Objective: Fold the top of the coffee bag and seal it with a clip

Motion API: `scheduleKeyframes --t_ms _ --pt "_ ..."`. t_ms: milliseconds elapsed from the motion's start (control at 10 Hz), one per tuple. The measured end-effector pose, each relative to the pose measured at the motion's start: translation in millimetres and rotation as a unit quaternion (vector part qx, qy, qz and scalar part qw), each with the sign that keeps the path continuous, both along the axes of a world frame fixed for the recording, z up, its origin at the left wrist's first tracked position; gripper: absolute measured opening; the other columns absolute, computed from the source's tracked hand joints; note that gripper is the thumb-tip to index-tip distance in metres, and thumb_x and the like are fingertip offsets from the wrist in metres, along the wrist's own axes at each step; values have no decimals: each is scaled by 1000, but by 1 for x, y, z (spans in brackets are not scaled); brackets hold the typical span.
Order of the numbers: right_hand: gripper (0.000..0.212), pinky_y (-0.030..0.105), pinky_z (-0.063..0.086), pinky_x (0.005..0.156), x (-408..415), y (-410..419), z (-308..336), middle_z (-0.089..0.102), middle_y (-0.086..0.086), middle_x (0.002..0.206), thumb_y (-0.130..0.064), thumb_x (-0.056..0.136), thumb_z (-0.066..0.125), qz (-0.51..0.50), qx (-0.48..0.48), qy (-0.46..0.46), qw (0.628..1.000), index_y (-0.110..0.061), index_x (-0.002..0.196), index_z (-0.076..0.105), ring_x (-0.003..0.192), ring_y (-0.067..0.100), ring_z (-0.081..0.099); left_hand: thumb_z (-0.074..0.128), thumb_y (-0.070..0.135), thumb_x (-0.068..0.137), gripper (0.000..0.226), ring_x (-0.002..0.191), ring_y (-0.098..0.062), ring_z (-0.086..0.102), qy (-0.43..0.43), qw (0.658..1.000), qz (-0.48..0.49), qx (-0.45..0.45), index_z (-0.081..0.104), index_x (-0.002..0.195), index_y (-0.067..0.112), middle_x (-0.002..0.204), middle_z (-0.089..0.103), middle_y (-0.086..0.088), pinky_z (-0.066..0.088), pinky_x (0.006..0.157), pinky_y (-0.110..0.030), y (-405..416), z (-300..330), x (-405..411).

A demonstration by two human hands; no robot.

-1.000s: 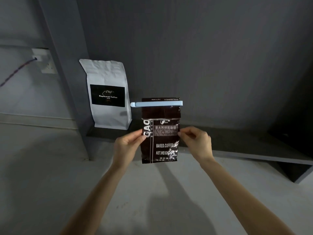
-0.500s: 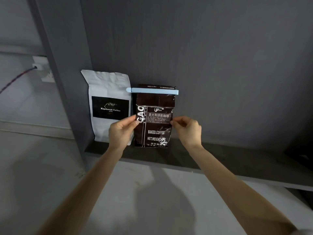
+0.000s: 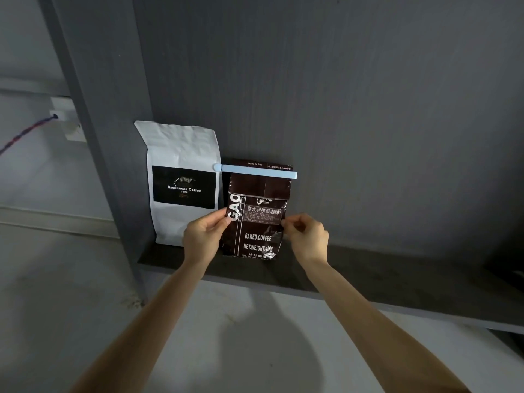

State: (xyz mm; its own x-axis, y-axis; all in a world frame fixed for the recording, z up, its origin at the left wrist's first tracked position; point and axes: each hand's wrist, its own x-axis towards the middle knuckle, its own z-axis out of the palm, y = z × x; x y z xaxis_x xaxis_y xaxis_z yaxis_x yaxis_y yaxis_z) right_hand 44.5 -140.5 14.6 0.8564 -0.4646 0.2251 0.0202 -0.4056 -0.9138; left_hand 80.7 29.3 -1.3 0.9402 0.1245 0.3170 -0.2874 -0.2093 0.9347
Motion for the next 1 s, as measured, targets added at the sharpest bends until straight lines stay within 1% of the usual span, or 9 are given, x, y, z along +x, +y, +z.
scheduleKeyframes --t_ms 200,300,400,500,600,700,800,900,1000 --pt "12 25 45 73 -5 0 -1 70 13 90 -14 82 59 1 -24 -18 1000 -5 87 65 77 14 59 60 13 82 29 97 -11 59 2 1000 -1 16 60 110 9 111 67 -11 46 90 -30 -1 1 -1" --pt "13 26 46 74 -3 -1 0 70 14 93 -14 83 58 4 -20 -14 1000 -4 90 64 79 15 59 61 15 82 28 95 -11 59 0 999 0 32 61 110 10 109 68 -11 45 88 -29 -1 1 0" --pt "15 27 46 76 -3 1 0 67 14 100 -15 85 57 10 -15 -3 1000 -5 95 62 83 15 58 61 16 81 30 94 -12 58 20 999 -3 47 60 111 10 109 68 -11 44 90 -30 2 3 3" --pt "17 25 43 76 -6 2 -1 65 14 104 -15 85 56 13 -10 2 1000 -6 98 61 84 13 55 60 14 82 32 98 -15 58 39 998 -21 42 58 114 11 111 66 -12 44 96 -36 5 5 4" --pt "21 24 40 77 -12 2 1 65 13 108 -15 87 52 32 -8 17 999 -7 105 60 87 13 54 55 11 85 30 105 -23 58 47 997 -38 47 56 115 11 113 65 -14 43 99 -44 8 10 0" --pt "25 25 41 80 -17 0 5 62 14 114 -15 88 48 52 -18 32 998 -9 110 58 98 19 57 53 11 86 31 110 -24 56 44 996 -45 68 54 117 12 116 64 -14 42 100 -39 9 14 -7" --pt "32 37 42 92 -23 -4 9 54 17 124 -16 89 45 82 -74 64 992 -16 120 52 115 31 49 51 11 87 39 121 -25 49 -5 988 -46 150 45 125 9 129 55 -13 35 100 -32 9 20 -15" --pt "39 46 36 102 -31 -7 17 47 17 132 -17 88 45 84 -142 92 982 -22 127 45 124 34 39 50 13 87 45 124 -28 44 -75 972 -18 224 37 130 7 135 49 -14 34 105 -40 3 33 -25" --pt "48 52 24 110 -47 -12 39 34 10 144 -23 85 50 59 -207 106 971 -28 131 38 132 32 26 49 16 86 56 130 -34 34 -151 936 18 319 25 135 5 140 40 -19 28 107 -54 -5 55 -42"
